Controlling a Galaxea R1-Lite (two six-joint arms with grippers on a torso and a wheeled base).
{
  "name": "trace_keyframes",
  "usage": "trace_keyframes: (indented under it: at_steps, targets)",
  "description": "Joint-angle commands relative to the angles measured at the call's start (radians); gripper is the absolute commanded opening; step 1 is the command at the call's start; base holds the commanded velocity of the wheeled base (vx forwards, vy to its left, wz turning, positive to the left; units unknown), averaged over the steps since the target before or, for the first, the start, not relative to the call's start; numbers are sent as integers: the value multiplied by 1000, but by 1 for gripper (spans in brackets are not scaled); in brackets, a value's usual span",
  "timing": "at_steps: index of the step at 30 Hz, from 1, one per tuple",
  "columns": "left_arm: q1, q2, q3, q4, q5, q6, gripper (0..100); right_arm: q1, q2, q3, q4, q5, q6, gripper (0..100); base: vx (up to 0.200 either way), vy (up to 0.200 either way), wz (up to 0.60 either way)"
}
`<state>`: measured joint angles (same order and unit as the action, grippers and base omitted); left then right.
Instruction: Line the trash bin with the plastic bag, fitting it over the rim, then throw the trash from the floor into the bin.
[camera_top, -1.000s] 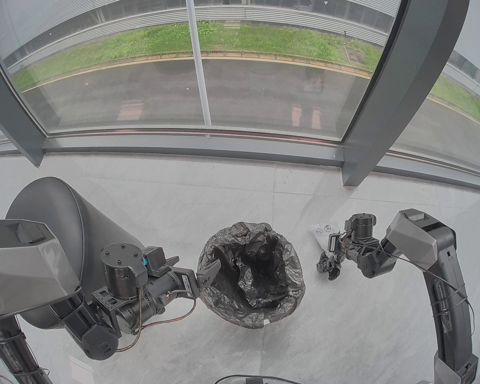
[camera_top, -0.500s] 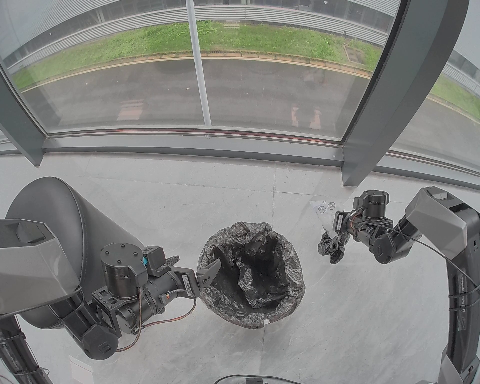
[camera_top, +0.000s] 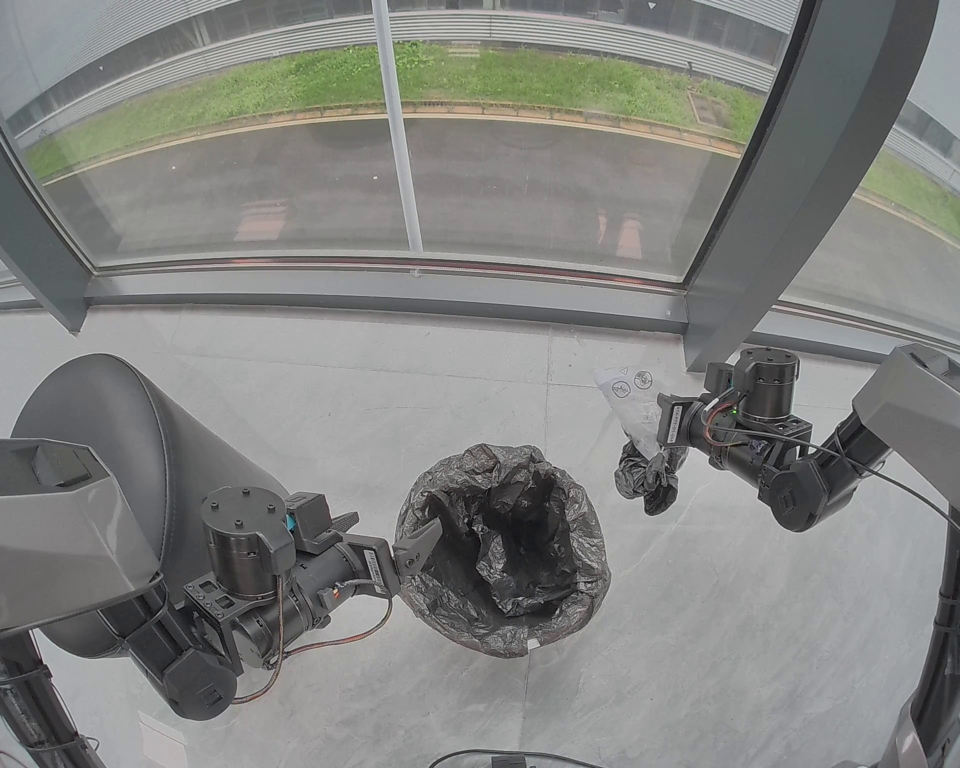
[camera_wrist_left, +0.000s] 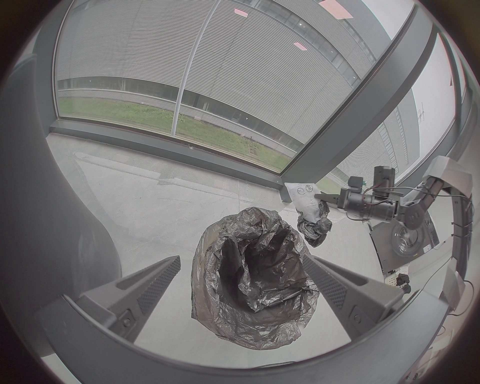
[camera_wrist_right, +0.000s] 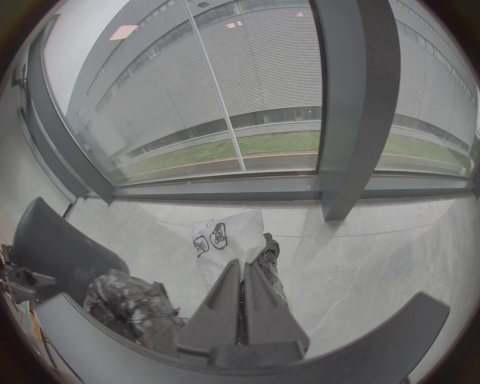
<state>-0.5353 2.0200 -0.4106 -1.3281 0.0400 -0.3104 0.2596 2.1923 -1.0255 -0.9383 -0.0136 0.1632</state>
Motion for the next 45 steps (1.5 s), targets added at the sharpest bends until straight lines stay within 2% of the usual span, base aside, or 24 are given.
trace_keyframes:
  at_steps: [1, 12, 22, 33, 45]
  targets:
    - [0, -1, 0, 0, 1, -1, 100, 76, -120, 85, -30, 1, -2, 0, 0, 0, 0]
    - [0, 0, 0, -2, 0, -3, 100, 201, -237, 186, -34, 0, -2, 0, 0, 0, 0]
    - [0, 0, 0, -2, 0, -3, 100, 279, -241, 229, -34, 1, -2, 0, 0, 0, 0]
    - [0, 0, 1, -2, 0, -3, 100, 391, -174, 300, -178, -2, -8, 0, 0, 0, 0]
    - [-6, -10, 3, -2, 0, -3, 100, 445, -89, 300, -183, -9, -11, 0, 0, 0, 0]
